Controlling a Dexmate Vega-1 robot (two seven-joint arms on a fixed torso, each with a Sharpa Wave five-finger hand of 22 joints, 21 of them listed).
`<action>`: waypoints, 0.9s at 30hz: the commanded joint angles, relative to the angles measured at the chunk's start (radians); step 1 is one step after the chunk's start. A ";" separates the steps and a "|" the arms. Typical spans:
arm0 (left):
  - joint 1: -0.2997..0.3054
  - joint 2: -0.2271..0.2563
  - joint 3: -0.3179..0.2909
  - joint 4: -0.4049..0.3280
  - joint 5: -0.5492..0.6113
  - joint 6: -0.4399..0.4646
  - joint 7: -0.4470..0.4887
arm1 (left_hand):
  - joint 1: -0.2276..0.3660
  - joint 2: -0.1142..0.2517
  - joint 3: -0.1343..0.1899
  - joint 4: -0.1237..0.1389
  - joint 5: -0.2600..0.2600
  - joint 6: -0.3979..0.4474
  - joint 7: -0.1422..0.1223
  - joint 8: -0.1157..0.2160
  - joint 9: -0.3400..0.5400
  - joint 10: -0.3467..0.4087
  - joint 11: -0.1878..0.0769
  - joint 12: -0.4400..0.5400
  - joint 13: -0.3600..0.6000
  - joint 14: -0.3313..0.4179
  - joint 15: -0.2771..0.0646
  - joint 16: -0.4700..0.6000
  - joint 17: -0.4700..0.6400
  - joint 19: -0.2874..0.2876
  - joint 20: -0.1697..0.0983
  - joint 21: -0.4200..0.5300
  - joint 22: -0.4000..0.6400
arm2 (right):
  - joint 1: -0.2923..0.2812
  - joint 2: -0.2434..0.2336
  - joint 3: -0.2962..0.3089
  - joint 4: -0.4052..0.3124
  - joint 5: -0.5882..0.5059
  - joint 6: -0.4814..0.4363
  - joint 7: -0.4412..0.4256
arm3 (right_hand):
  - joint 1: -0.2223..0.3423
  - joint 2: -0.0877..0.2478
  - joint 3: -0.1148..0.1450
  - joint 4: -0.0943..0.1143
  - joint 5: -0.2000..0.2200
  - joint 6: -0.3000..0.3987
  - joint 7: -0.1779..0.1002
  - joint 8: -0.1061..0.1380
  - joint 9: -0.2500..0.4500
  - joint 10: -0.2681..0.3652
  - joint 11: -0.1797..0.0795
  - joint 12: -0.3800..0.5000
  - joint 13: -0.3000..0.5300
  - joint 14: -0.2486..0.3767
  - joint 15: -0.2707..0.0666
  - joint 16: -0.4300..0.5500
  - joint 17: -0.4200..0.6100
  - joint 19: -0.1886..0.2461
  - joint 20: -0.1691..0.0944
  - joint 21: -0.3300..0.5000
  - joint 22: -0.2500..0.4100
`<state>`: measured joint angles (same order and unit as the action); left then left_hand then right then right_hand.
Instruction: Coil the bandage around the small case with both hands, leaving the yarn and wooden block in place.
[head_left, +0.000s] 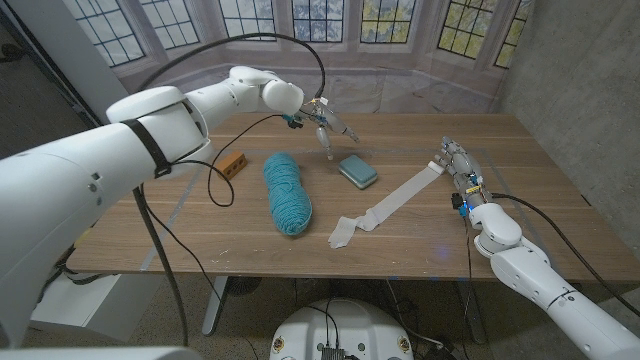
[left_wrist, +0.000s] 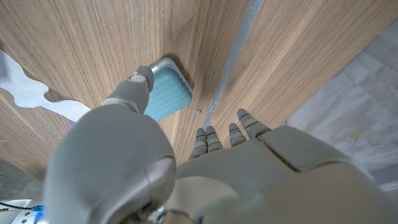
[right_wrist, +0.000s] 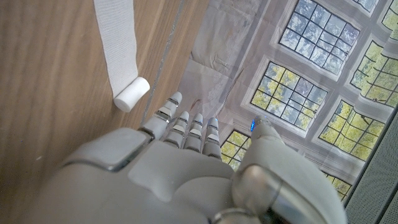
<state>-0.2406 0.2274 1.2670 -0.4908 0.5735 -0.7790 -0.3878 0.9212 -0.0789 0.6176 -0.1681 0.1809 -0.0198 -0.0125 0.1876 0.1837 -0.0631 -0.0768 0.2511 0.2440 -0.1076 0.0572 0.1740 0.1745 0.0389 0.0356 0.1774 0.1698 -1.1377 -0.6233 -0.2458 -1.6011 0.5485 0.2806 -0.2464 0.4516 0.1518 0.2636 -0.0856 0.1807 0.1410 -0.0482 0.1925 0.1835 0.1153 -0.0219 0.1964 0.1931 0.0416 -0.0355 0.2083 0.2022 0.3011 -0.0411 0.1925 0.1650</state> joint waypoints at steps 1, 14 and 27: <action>-0.027 -0.067 0.088 0.095 -0.006 0.019 0.072 | 0.010 0.000 -0.005 0.001 -0.002 -0.008 0.003 0.005 0.004 -0.007 -0.001 0.005 0.006 -0.007 -0.001 0.000 0.004 -0.007 0.007 0.002 0.004 | 0.004 0.010 -0.003 0.018 0.004 0.011 0.007 | -0.001 0.004 -0.001 -0.006 -0.003 0.003 0.008 0.000 0.003 0.003 0.010 0.002 0.002 0.005 -0.027 0.006 0.004 0.009 -0.065 -0.001 0.004; -0.029 -0.095 0.140 0.105 -0.031 0.041 0.095 | 0.014 0.002 -0.012 0.005 -0.002 -0.004 0.002 0.006 0.004 -0.008 0.001 0.010 0.007 -0.007 -0.001 0.004 0.004 -0.008 0.007 0.006 0.004 | -0.005 0.014 0.000 0.030 0.008 0.027 0.010 | -0.001 0.005 -0.001 -0.008 -0.003 0.003 0.008 0.000 0.003 0.003 0.008 0.002 0.002 0.005 -0.027 0.006 0.004 0.009 -0.065 -0.002 0.004; -0.023 -0.114 0.163 0.110 -0.054 0.054 0.092 | 0.015 0.003 -0.017 0.007 -0.003 0.002 0.003 0.008 0.005 -0.005 0.000 0.015 0.008 -0.004 0.000 0.006 0.005 -0.006 0.007 0.009 0.004 | -0.014 0.010 0.008 0.027 0.010 0.030 0.007 | -0.002 0.005 -0.001 -0.010 -0.003 0.003 0.008 0.000 0.003 0.002 0.010 0.002 0.002 0.005 -0.027 0.006 0.004 0.009 -0.066 -0.002 0.004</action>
<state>-0.2665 0.1301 1.4056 -0.3883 0.5362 -0.7321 -0.2977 0.9266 -0.0735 0.6021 -0.1610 0.1809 -0.0198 -0.0125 0.1876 0.1837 -0.0682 -0.0714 0.2591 0.2488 -0.1074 0.0572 0.1741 0.1744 0.0337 0.0411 0.1819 0.1698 -1.1453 -0.6113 -0.2442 -1.5749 0.5570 0.3064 -0.2378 0.4517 0.1518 0.2594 -0.0897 0.1807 0.1410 -0.0481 0.1925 0.1835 0.1153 -0.0219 0.1964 0.1931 0.0416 -0.0355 0.2083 0.2022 0.3011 -0.0411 0.1925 0.1651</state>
